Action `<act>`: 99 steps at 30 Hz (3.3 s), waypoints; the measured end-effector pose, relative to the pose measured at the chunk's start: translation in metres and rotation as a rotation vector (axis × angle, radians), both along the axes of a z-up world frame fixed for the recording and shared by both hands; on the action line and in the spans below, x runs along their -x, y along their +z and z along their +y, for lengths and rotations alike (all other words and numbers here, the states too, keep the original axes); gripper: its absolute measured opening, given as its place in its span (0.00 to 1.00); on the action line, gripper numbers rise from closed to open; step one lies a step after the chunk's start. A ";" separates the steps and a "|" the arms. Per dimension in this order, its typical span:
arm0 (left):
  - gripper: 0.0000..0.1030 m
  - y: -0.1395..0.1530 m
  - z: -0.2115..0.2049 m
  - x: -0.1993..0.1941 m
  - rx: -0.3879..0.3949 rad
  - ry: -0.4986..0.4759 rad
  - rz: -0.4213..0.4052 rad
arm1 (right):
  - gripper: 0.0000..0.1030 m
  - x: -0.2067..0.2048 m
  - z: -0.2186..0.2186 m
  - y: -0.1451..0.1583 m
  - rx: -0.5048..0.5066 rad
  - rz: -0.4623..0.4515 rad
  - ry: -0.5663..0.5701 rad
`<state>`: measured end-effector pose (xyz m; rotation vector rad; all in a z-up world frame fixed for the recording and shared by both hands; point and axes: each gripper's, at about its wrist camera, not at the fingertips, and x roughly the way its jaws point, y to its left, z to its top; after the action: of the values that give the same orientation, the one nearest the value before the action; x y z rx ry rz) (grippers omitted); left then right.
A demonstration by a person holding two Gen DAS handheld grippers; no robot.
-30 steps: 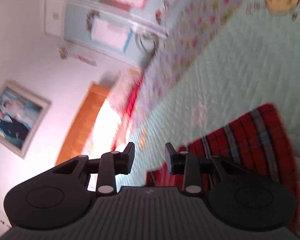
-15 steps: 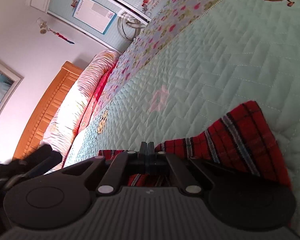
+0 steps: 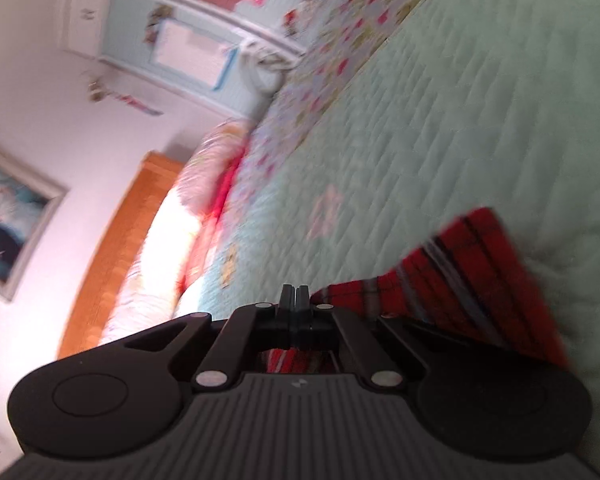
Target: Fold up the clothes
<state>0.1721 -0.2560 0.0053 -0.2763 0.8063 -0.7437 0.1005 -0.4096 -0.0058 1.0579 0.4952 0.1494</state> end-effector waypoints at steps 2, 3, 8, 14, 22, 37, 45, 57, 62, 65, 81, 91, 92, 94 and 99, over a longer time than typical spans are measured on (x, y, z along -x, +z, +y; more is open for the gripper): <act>0.06 0.001 -0.003 0.002 -0.013 -0.001 -0.012 | 0.06 0.018 -0.006 0.015 -0.006 -0.043 -0.066; 0.06 0.001 -0.003 0.004 -0.015 -0.002 -0.019 | 0.06 0.027 -0.010 0.022 -0.017 -0.075 -0.091; 0.06 -0.003 -0.001 0.000 0.023 0.001 0.005 | 0.00 0.014 -0.010 -0.008 0.052 0.068 -0.046; 0.06 -0.001 0.000 0.001 0.027 0.000 0.018 | 0.00 0.016 -0.020 -0.025 -0.023 0.002 -0.064; 0.34 0.067 0.011 0.028 -0.095 -0.052 0.048 | 0.18 0.061 -0.007 0.043 -0.001 -0.026 -0.035; 0.04 0.023 0.008 0.181 -0.222 -0.335 0.035 | 0.00 0.204 0.066 -0.037 -0.167 0.094 0.244; 0.04 0.041 0.028 0.177 -0.154 -0.315 0.073 | 0.05 0.203 0.051 -0.016 -0.210 0.103 0.263; 0.03 0.031 0.062 0.173 -0.097 -0.269 0.133 | 0.00 0.235 0.053 -0.040 -0.199 0.124 0.187; 0.32 0.084 0.066 0.160 0.011 -0.242 0.115 | 0.18 0.226 0.045 0.001 -0.219 0.020 0.190; 0.39 0.111 0.049 0.136 0.096 -0.229 0.047 | 0.18 0.199 0.028 0.024 -0.212 -0.076 0.157; 0.27 0.041 0.024 0.044 -0.011 0.061 0.199 | 0.08 0.105 -0.010 -0.044 -0.198 0.124 -0.030; 0.73 0.032 -0.006 0.023 -0.204 0.102 0.083 | 0.00 0.086 -0.026 -0.043 -0.146 0.123 -0.065; 0.70 0.037 0.001 0.024 -0.187 0.112 0.122 | 0.07 0.093 -0.030 -0.039 -0.155 0.111 -0.070; 0.70 0.046 0.025 0.036 -0.103 0.120 0.166 | 0.42 0.109 -0.037 -0.032 -0.164 0.086 -0.081; 0.73 0.041 0.076 0.070 -0.092 0.147 0.323 | 0.62 0.185 -0.053 -0.024 -0.099 0.121 -0.094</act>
<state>0.1026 -0.1802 0.0460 -0.3749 1.1105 -0.5283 -0.0847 -0.4628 -0.0295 1.1900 0.5499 0.0271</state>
